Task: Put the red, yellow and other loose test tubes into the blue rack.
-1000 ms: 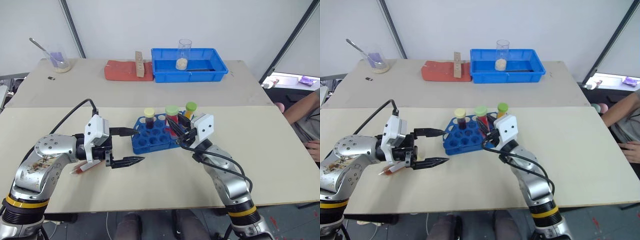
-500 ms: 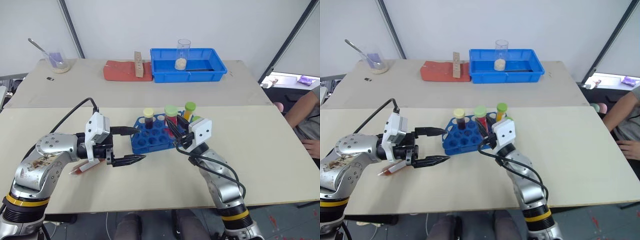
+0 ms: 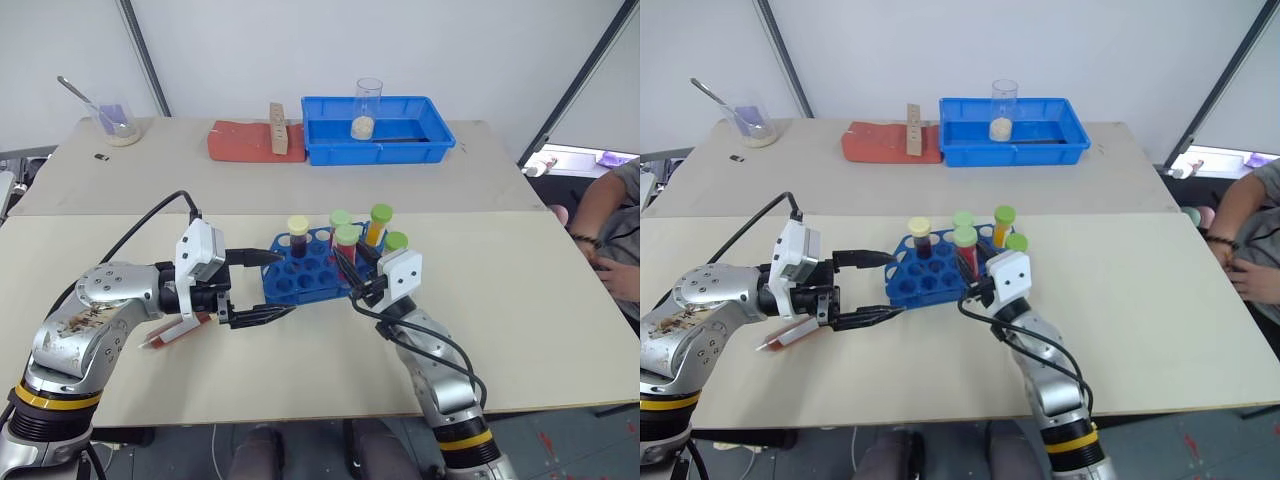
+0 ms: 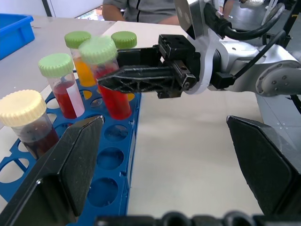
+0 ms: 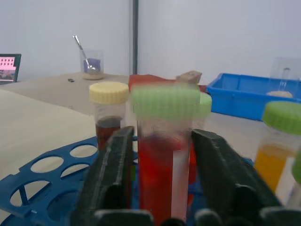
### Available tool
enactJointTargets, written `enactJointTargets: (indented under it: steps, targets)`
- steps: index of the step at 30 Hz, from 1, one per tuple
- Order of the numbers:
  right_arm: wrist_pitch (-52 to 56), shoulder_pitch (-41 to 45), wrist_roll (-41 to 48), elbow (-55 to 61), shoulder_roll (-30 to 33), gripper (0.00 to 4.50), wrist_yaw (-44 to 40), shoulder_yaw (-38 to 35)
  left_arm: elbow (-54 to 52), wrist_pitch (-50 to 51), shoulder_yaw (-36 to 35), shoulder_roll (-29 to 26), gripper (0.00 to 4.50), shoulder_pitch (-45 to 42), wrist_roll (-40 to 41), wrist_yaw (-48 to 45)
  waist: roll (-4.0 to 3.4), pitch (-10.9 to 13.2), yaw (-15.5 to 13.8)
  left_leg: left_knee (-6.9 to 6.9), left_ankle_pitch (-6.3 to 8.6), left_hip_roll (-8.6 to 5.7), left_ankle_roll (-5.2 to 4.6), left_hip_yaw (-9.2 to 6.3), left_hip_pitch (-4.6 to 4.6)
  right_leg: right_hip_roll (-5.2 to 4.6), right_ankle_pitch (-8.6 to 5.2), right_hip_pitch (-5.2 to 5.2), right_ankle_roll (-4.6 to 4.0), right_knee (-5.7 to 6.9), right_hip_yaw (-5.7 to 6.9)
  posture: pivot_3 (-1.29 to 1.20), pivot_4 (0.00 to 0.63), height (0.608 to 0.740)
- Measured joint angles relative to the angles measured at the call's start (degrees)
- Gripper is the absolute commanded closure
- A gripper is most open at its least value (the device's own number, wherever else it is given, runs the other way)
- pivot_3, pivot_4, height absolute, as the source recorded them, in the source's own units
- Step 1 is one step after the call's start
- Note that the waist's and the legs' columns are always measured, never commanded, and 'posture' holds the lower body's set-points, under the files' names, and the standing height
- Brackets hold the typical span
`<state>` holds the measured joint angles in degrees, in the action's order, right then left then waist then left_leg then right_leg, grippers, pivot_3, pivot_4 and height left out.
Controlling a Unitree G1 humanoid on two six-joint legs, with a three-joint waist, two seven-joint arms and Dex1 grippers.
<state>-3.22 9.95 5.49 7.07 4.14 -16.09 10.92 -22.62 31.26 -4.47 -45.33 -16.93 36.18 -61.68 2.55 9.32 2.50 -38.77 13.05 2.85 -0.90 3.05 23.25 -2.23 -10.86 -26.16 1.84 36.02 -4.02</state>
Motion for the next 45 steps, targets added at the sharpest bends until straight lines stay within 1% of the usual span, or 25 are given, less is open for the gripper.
enactJointTargets:
  steps: [3,6,7,10,13,15,17,19,21,24,27,31,37,41,44,45]
  targets:
    - [0.64,-0.82,0.17,0.62,1.78,0.07,-1.21,-0.25,-0.06,0.00,0.00,-0.05,0.00,0.09,-0.02,0.32,0.00,0.00,0.00,0.00,0.00,0.00,0.00,0.00,-0.01,0.00,-0.01,0.00,-0.02,0.00,0.00,0.00,0.150,0.740]
    - [3.81,-2.92,0.39,3.93,5.48,0.07,-4.26,0.07,-0.57,0.54,-0.10,-1.77,0.00,1.18,-0.30,0.54,-0.01,0.00,-0.01,0.01,0.00,0.00,0.00,0.00,0.01,0.00,-0.03,-0.01,-0.04,0.00,0.00,0.00,0.150,0.740]
    - [5.62,-4.59,0.65,6.91,8.44,0.07,-6.25,0.19,-0.99,1.76,-0.20,-4.40,0.00,1.82,-0.82,0.63,0.00,0.01,-0.02,0.02,0.00,0.01,0.00,-0.01,0.01,0.00,-0.17,-0.01,-0.25,0.01,0.01,0.00,0.150,0.740]
    - [10.37,-7.12,2.40,13.63,15.51,0.07,-11.19,-0.07,-1.41,3.53,-2.51,-11.32,0.00,3.69,-2.41,-0.06,-0.01,0.01,0.12,0.06,0.01,0.02,0.00,0.05,-0.08,-0.01,-0.25,-0.02,-0.33,0.02,0.00,0.00,0.150,0.740]
    - [16.16,-8.22,7.19,20.62,23.76,0.07,-17.96,-1.26,-1.32,3.82,-3.41,-21.46,0.00,7.66,-6.89,-2.59,-0.02,0.03,0.10,0.15,0.01,0.05,0.01,0.09,-0.23,-0.01,-0.31,0.02,-0.42,0.07,0.02,0.00,0.150,0.740]
    - [20.77,-7.66,12.61,24.13,29.54,0.07,-23.60,-2.94,-0.40,3.76,-3.26,-27.21,0.00,9.23,-11.12,-3.43,-0.02,0.05,-0.11,0.20,0.01,0.05,0.01,0.10,-0.30,-0.02,-0.34,0.03,-0.45,0.07,0.03,0.00,0.150,0.740]
    - [24.68,-5.83,17.47,26.48,32.86,0.07,-27.55,-3.93,1.27,3.97,-3.46,-29.13,0.00,9.32,-12.89,-3.91,-0.02,0.05,-0.28,0.23,0.01,0.06,0.01,0.11,-0.37,-0.02,-0.35,0.06,-0.46,0.07,0.05,0.00,0.150,0.740]
    - [29.34,-2.53,23.23,28.71,36.66,0.07,-31.77,-4.39,2.36,5.12,-3.05,-29.88,0.00,9.32,-13.49,-4.45,-0.05,0.08,-0.37,0.25,0.01,0.06,0.01,0.14,-0.33,-0.02,-0.35,0.01,-0.46,0.07,0.05,0.00,0.150,0.740]
    - [32.39,0.78,27.19,29.94,39.64,0.07,-34.97,-4.92,3.60,5.84,-1.74,-30.63,0.00,9.50,-14.63,-4.66,-0.05,0.08,-0.44,0.29,0.01,0.06,0.01,0.14,-0.33,-0.02,-0.35,0.01,-0.47,0.03,0.06,0.00,0.150,0.740]
    - [35.12,3.42,30.20,31.27,40.59,0.07,-37.21,-4.85,5.76,6.22,1.14,-30.64,0.00,9.93,-16.46,-4.75,-0.04,0.07,-0.54,0.49,0.01,0.06,0.01,0.16,-0.29,-0.02,-0.43,-0.08,-0.53,-0.01,0.08,0.00,0.150,0.740]
    - [37.48,4.89,32.26,31.52,40.21,0.07,-37.21,-4.66,7.54,6.26,4.95,-28.39,0.00,7.71,-18.36,-4.29,-0.04,0.07,-0.91,0.54,0.01,0.02,0.01,0.15,-0.20,-0.01,-0.52,-0.12,-0.52,0.01,0.08,0.00,0.150,0.740]
    - [39.95,4.85,35.30,33.68,39.61,0.07,-35.83,-4.82,10.81,6.21,11.61,-24.95,0.00,1.55,-22.70,-3.99,-0.02,0.07,-1.70,0.53,0.02,-0.01,0.01,0.13,-0.09,0.00,-0.51,-0.14,-0.48,-0.02,0.07,0.00,0.150,0.740]
    - [41.95,3.91,38.32,35.43,39.50,0.07,-33.77,-5.31,13.09,6.78,18.23,-22.17,0.00,-5.11,-27.19,-5.42,0.00,0.07,-1.80,0.38,0.01,-0.03,0.01,0.12,-0.07,-0.01,-0.45,-0.09,-0.39,0.00,0.05,0.00,0.150,0.740]
    - [43.55,3.46,40.62,36.07,39.78,0.07,-32.38,-6.49,13.76,8.95,21.81,-20.14,0.00,-9.82,-29.48,-7.01,0.02,0.06,-1.80,0.27,0.01,-0.03,0.01,0.10,-0.07,0.00,-0.44,-0.07,-0.37,0.07,0.05,0.00,0.150,0.740]
    - [44.56,3.47,41.53,36.31,39.92,0.00,-31.57,-7.11,14.04,9.45,23.95,-18.87,0.79,-12.14,-30.61,-7.79,0.02,0.06,-1.69,0.14,0.01,-0.02,0.00,0.08,-0.05,0.01,-0.43,-0.05,-0.34,0.10,0.05,0.00,0.150,0.740]
    - [44.85,3.48,42.01,36.31,39.93,0.00,-31.28,-7.16,14.14,9.64,24.49,-18.66,1.18,-12.60,-31.09,-8.02,0.02,0.06,-1.61,0.12,0.01,-0.02,0.00,0.07,-0.04,0.01,-0.42,-0.05,-0.33,0.10,0.05,0.00,0.150,0.740]
